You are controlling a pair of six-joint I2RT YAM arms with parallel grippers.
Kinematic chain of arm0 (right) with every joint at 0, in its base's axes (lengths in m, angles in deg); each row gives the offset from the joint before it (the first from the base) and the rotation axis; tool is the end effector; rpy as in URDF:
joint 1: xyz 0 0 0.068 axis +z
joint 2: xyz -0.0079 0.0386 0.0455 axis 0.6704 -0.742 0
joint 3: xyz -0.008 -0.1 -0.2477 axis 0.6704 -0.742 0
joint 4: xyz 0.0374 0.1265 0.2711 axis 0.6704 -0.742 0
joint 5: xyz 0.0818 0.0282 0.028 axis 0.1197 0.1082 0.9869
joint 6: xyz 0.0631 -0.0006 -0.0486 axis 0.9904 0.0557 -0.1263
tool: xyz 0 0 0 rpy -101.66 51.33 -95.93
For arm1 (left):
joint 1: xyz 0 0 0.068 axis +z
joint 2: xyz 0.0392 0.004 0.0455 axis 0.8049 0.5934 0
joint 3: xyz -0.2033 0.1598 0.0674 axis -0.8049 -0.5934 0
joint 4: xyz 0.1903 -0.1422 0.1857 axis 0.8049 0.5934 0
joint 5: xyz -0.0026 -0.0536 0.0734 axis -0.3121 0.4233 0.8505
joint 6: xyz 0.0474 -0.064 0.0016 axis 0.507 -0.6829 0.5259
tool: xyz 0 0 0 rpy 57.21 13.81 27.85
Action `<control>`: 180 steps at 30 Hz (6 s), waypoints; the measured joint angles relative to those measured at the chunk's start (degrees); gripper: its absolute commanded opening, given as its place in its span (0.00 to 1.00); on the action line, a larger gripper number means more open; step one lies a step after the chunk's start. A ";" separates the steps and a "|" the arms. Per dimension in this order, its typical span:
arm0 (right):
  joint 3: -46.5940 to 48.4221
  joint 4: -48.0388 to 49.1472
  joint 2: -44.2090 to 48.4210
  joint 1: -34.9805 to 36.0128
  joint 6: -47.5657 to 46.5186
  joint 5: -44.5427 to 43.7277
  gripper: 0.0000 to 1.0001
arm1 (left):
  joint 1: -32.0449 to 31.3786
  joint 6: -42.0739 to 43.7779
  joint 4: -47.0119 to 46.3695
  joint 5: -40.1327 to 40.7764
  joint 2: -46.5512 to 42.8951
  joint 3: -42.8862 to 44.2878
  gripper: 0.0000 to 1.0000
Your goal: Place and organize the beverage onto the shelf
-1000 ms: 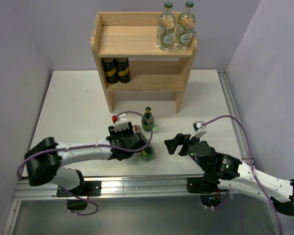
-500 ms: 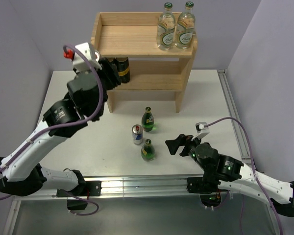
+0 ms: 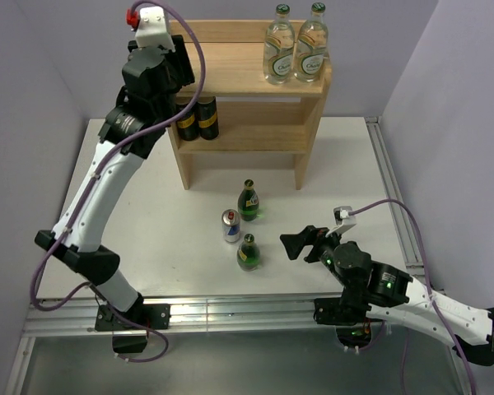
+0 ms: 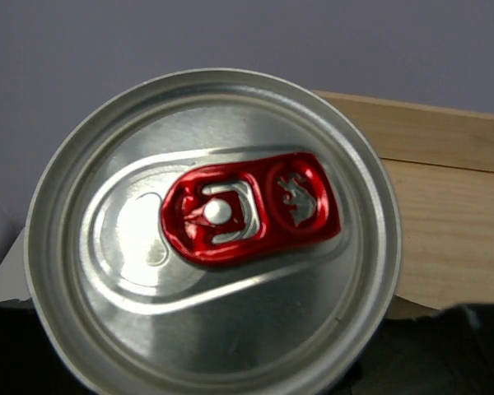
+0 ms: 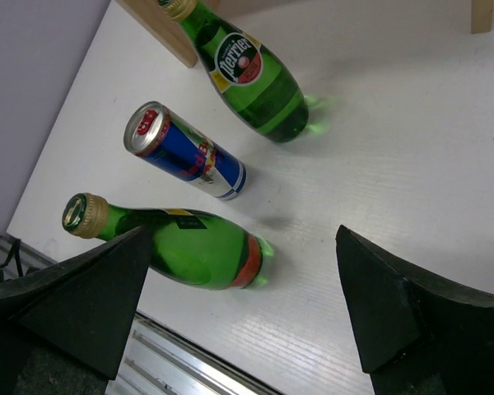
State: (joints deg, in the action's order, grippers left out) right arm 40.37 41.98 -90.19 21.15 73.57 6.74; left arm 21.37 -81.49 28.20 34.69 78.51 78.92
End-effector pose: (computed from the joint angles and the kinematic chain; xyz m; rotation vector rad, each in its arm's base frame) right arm 0.1128 0.1434 0.2372 0.0293 1.8924 0.7590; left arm 0.3529 -0.1762 0.5675 -0.1666 1.5060 -0.1015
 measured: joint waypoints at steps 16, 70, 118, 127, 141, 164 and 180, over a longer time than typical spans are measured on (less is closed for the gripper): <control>-0.44 -0.11 -0.07 0.00 0.02 -0.33 1.00 | 4.09 0.48 -5.35 -6.08 10.47 4.87 0.44; -0.59 0.31 0.04 0.00 -0.02 -0.33 1.00 | -11.37 -3.34 -0.42 1.84 -25.44 -28.83 0.99; -0.83 0.96 -1.95 0.00 -0.02 -0.33 1.00 | -26.64 -25.81 -59.71 -4.72 -1.07 -92.61 0.97; -0.83 1.07 -2.78 0.00 -0.02 -0.35 1.00 | -27.28 -23.89 -62.93 0.61 0.20 -91.43 0.53; -0.83 1.07 -1.88 0.00 0.00 -0.35 1.00 | -27.89 -23.63 -33.51 4.76 -5.07 -78.16 0.00; -1.16 1.07 1.68 0.00 -0.02 -0.61 1.00 | -11.67 -3.08 1.36 2.64 -3.02 -4.09 0.00; -1.46 1.07 2.91 0.00 -0.02 -0.61 1.00 | -6.62 -0.39 -3.61 -0.11 5.27 0.44 0.00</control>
State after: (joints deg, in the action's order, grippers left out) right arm 38.90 43.05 -87.28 21.15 73.55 6.13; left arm 14.75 -81.88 24.59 34.58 83.78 79.36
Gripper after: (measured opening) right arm 0.998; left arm 0.590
